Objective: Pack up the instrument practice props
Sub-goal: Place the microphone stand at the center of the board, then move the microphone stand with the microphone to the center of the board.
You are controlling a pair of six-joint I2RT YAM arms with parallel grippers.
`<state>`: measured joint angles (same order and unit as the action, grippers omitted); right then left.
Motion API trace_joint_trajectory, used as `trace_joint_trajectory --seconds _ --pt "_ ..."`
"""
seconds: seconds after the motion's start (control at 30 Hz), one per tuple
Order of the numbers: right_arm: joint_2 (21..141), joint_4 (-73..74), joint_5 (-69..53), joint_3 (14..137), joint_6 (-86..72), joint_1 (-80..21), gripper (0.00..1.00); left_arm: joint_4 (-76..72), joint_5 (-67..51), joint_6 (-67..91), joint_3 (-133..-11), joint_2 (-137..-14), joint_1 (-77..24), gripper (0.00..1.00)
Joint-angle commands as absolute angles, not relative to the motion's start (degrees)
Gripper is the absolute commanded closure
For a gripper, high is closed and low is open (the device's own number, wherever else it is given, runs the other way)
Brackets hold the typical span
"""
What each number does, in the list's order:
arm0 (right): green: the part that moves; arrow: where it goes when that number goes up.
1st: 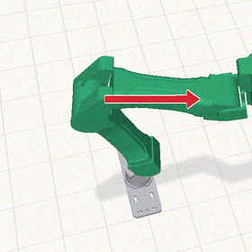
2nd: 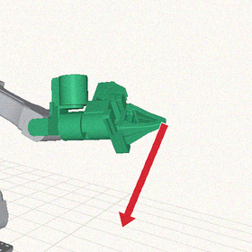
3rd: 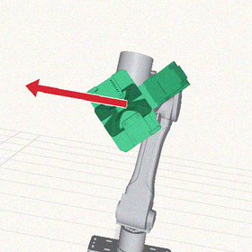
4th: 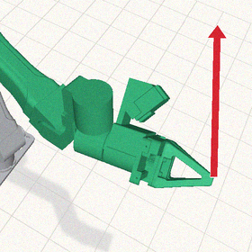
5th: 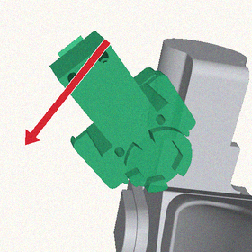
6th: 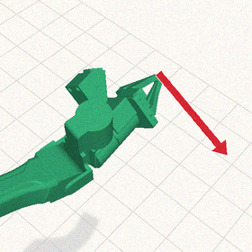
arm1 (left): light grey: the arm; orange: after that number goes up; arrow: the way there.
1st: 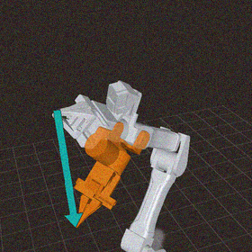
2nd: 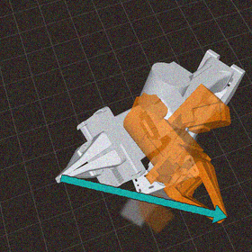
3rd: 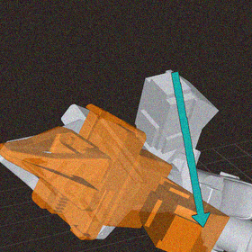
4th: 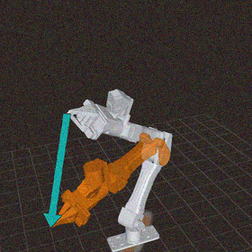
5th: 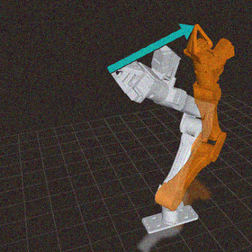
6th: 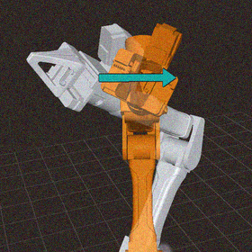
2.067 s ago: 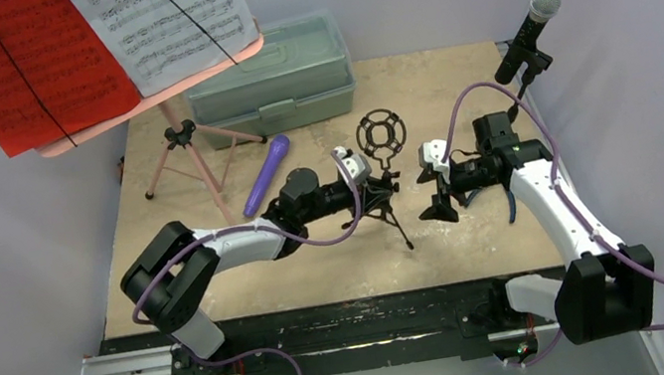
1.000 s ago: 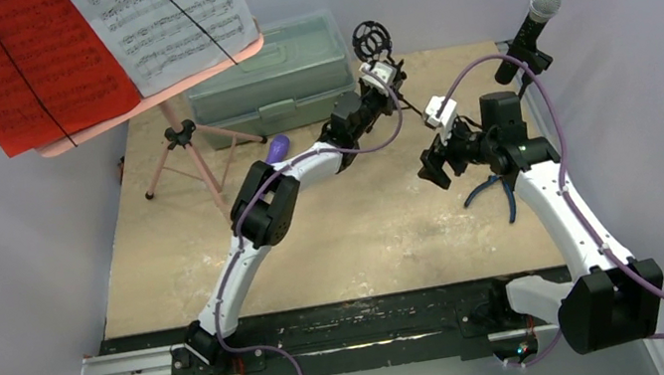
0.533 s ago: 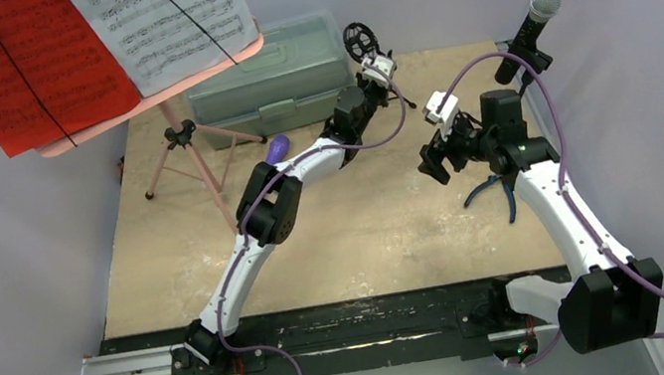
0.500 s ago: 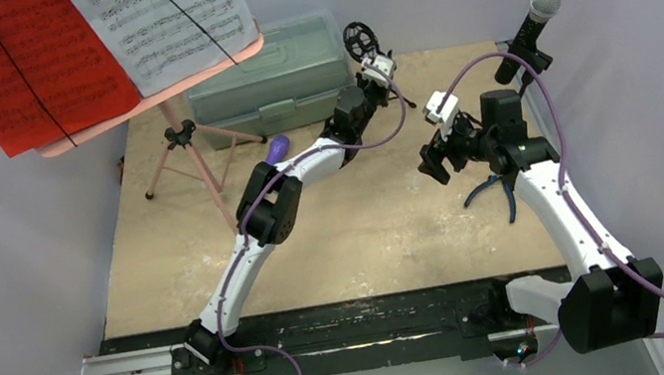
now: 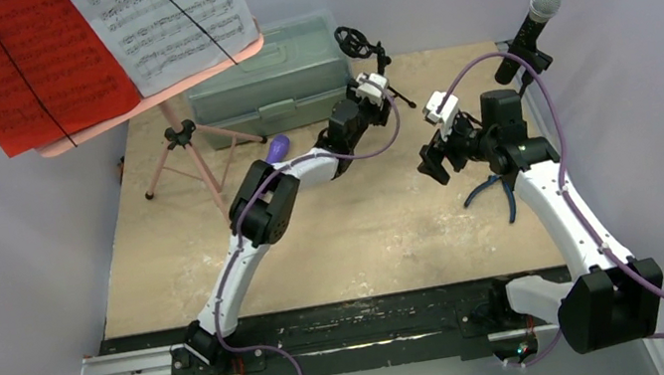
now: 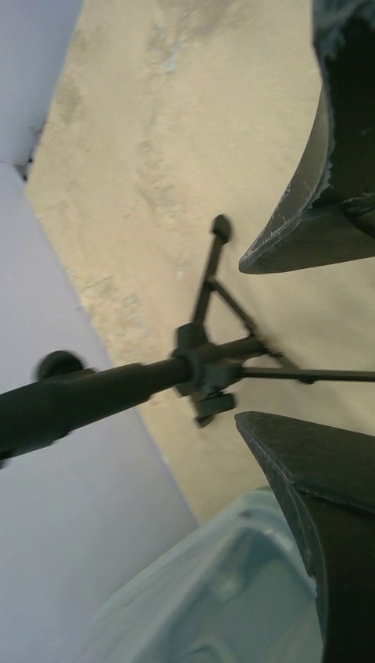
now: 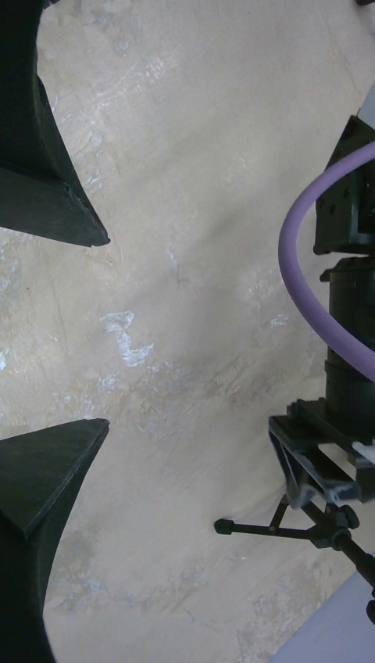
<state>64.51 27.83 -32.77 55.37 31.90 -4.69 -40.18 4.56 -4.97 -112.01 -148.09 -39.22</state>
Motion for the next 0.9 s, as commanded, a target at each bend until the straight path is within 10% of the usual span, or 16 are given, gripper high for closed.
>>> trace_joint_trajectory --seconds 0.0,0.87 --pt "64.17 27.98 -35.63 55.90 32.74 -4.19 0.15 -46.56 1.59 -1.34 -102.11 -136.92 -39.20 0.34" --pt "59.13 36.80 -50.00 56.00 40.29 6.82 0.14 -32.35 -12.72 17.05 -41.01 -80.68 -38.38 0.18"
